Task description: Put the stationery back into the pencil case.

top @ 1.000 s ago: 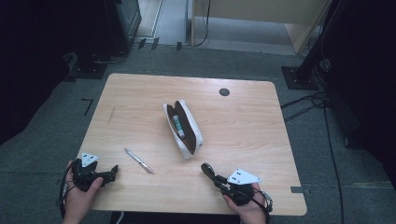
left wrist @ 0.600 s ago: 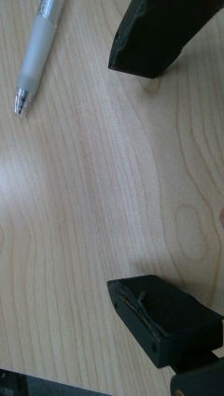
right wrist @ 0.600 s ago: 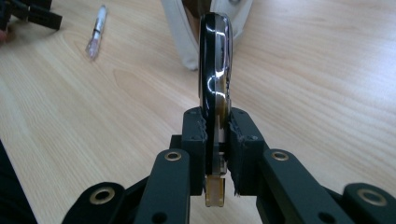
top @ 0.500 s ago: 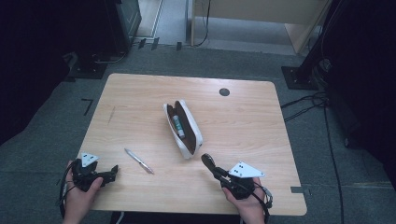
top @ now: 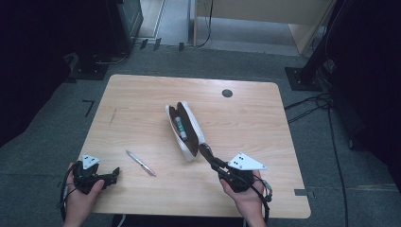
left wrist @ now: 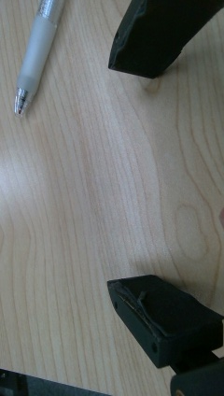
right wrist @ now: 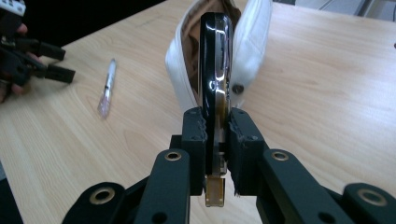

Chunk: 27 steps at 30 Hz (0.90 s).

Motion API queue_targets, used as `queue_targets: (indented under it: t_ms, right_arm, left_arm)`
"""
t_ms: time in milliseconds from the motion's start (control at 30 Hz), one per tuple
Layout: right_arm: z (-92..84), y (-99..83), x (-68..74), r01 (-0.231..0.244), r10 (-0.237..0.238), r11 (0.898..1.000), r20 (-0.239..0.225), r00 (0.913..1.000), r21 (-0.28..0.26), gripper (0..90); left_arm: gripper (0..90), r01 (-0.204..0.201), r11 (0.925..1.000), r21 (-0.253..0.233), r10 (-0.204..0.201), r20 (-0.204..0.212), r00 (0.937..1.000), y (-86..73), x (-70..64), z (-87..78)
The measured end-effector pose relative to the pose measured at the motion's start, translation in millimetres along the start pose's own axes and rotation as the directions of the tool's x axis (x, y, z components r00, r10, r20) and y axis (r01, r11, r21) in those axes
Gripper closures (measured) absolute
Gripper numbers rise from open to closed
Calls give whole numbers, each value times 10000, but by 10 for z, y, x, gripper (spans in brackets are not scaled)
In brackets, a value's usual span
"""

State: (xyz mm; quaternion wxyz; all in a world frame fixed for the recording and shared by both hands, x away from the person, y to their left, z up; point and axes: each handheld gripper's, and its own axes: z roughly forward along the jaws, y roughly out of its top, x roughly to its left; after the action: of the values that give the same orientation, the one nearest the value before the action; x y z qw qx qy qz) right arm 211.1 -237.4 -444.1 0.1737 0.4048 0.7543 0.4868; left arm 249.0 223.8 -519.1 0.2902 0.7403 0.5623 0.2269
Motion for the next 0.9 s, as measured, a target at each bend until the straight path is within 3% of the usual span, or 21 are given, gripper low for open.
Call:
queue_targets:
  t_ms: [567,900]
  right_arm:
    - [277,481,111,42,-40,9999,138,9999,-161,785]
    - [571,703,175,64,-69,9999,420,9991,127,785]
  left_arm:
    - [0,3,10000,-1,-3,1,10000,0,0,0]
    - [0,5,10000,7,-5,4,10000,1,0,-1]
